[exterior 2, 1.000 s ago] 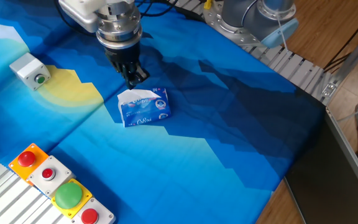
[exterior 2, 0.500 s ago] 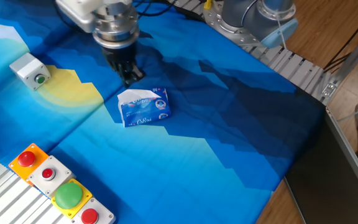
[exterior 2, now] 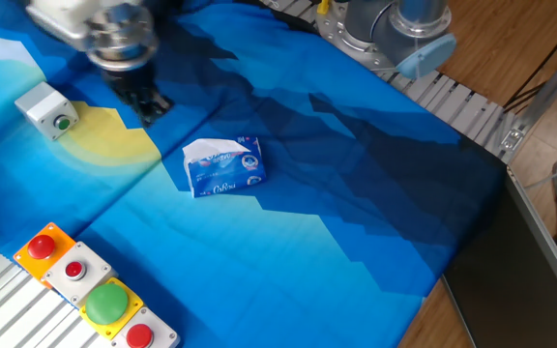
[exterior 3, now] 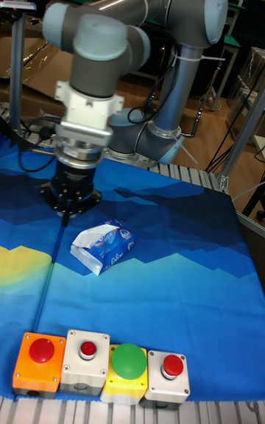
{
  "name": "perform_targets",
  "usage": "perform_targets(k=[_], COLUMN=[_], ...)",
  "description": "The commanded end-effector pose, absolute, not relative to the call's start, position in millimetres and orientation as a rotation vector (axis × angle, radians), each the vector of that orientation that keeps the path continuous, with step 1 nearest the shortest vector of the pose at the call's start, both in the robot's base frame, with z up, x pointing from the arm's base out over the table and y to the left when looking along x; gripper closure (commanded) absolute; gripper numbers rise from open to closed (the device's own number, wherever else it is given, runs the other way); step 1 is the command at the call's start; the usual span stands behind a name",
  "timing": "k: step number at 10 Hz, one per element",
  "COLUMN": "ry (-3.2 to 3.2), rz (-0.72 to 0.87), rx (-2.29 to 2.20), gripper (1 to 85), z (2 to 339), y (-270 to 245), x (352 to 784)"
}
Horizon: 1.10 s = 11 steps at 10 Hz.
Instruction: Press the button horizontally
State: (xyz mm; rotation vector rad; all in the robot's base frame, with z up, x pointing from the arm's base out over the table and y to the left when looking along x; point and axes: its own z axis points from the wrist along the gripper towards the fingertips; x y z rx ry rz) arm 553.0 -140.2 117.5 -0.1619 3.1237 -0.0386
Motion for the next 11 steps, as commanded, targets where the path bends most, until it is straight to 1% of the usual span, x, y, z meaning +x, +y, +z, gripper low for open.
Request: perform_targets(k=[1, 2, 4, 6, 8, 11], ry=[3.105, 3.093, 3.122, 3.136, 3.136, 3.108], rz=[-0.019, -0.025, 0.027, 0.069, -0.034, -0.049], rx=[-0.269, -0.276, -0.241, -0.054, 0.090, 0.126], gripper=[84.7, 84.7, 84.7, 84.7, 84.7, 84.7], z=[105, 102, 101, 101, 101, 101], y=[-185, -188, -180, -173, -191, -193], x=[570, 571, 563, 561, 561, 568])
